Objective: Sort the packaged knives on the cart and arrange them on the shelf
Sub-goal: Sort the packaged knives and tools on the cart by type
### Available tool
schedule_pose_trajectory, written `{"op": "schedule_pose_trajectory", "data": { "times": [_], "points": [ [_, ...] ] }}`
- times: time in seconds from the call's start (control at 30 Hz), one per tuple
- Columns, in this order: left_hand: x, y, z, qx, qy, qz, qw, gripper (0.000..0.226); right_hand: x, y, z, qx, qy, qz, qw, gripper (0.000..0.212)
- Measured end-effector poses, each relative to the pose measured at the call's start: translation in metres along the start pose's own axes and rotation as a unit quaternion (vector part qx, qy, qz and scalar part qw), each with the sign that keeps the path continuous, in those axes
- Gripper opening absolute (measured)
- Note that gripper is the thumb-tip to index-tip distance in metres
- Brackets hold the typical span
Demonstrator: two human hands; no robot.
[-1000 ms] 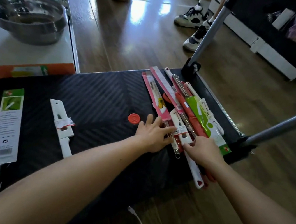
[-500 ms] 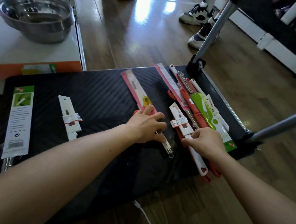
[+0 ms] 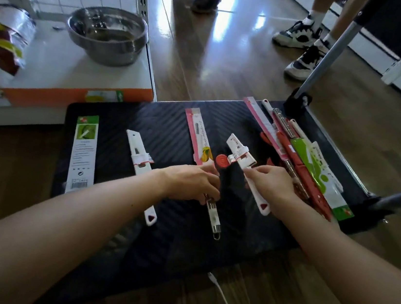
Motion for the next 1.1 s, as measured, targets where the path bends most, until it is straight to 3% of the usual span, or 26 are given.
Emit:
{"op": "schedule_pose_trajectory", "data": {
  "times": [0.13, 0.23, 0.4, 0.57, 0.87, 1.1],
  "points": [
    [0.022, 0.0, 0.011, -0.015, 0.03, 0.007, 0.999, 0.052, 0.0, -0.019, 0.011, -0.047, -0.004, 0.0, 0.999, 0.027],
    [0.045, 0.004, 0.028, 0.002, 0.072, -0.087, 0.994, 0.048, 0.003, -0.037, 0.023, -0.115, -0.031, 0.006, 0.993, 0.03],
    [0.096, 0.001, 0.074, 0.059, 0.257, -0.193, 0.945, 0.03, 0.014, -0.077, 0.05, -0.13, -0.011, 0.096, 0.987, 0.03],
    [0.13, -0.001, 0.1, 0.105, 0.405, -0.159, 0.894, 0.038, 0.024, -0.121, 0.069, -0.094, -0.001, 0.163, 0.982, 0.03],
    [0.148, -0.002, 0.102, 0.12, 0.432, -0.135, 0.883, 0.039, 0.027, -0.149, 0.079, -0.068, -0.001, 0.221, 0.973, 0.024],
    [0.122, 0.003, 0.091, 0.155, 0.408, -0.152, 0.887, 0.039, 0.014, -0.11, 0.065, 0.003, 0.043, 0.155, 0.987, 0.015]
  ]
}}
Point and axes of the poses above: each hand's wrist, its own x-axis away from the middle knuckle, its own y-axis out of the back of the hand, z = x × y, the point moved 2 cm from there along -x, towards the middle knuckle, and after that the axes turned 12 degrees about y, right-handed, at the moved point
